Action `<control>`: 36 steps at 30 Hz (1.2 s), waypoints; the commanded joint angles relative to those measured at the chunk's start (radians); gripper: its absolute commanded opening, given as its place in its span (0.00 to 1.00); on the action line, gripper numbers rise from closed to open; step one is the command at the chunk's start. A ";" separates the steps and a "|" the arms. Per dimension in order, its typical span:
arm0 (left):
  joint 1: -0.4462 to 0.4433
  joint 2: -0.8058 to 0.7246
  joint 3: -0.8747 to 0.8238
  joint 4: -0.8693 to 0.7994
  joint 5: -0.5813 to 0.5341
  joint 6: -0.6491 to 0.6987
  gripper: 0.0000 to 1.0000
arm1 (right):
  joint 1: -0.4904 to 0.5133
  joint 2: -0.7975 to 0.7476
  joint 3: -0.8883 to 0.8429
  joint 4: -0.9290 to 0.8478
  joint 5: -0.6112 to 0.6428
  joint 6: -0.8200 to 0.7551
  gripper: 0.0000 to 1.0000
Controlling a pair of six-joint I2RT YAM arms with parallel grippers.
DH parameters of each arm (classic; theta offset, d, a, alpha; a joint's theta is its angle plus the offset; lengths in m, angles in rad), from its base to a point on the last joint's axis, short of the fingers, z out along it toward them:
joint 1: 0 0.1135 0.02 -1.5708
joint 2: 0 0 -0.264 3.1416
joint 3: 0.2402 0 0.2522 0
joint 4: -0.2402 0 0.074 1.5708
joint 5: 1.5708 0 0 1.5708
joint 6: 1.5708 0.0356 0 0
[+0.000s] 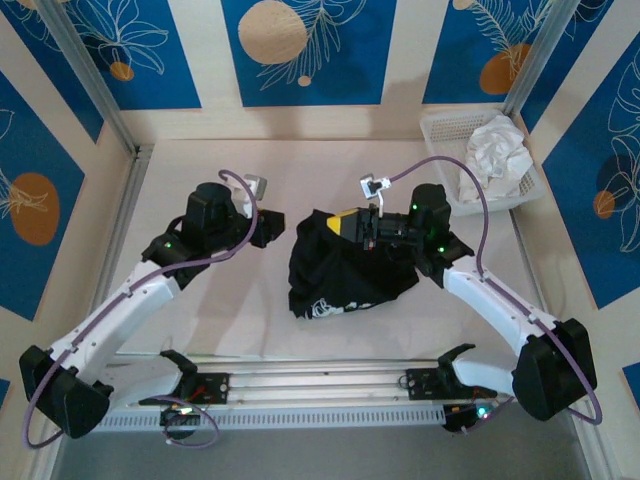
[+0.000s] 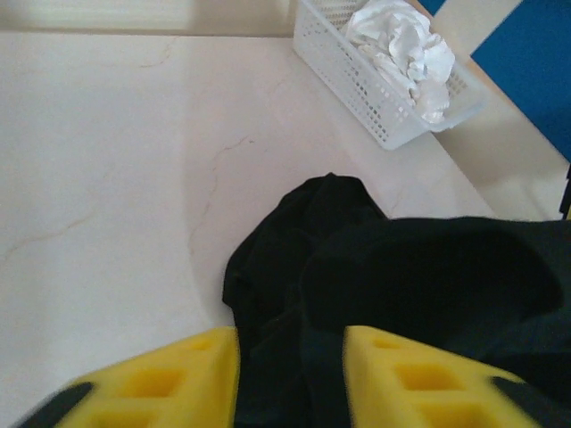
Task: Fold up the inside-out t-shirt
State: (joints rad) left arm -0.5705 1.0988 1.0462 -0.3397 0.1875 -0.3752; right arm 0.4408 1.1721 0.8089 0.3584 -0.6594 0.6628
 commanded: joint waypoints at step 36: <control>-0.094 -0.183 -0.224 0.578 0.544 0.078 0.00 | -0.120 -0.059 0.090 -0.471 0.096 -0.201 0.15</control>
State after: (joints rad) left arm -0.6750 0.9302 0.8326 0.1463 0.6323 -0.3222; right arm 0.3168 1.0988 0.8516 0.0059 -0.5583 0.5434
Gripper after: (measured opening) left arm 0.046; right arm 0.128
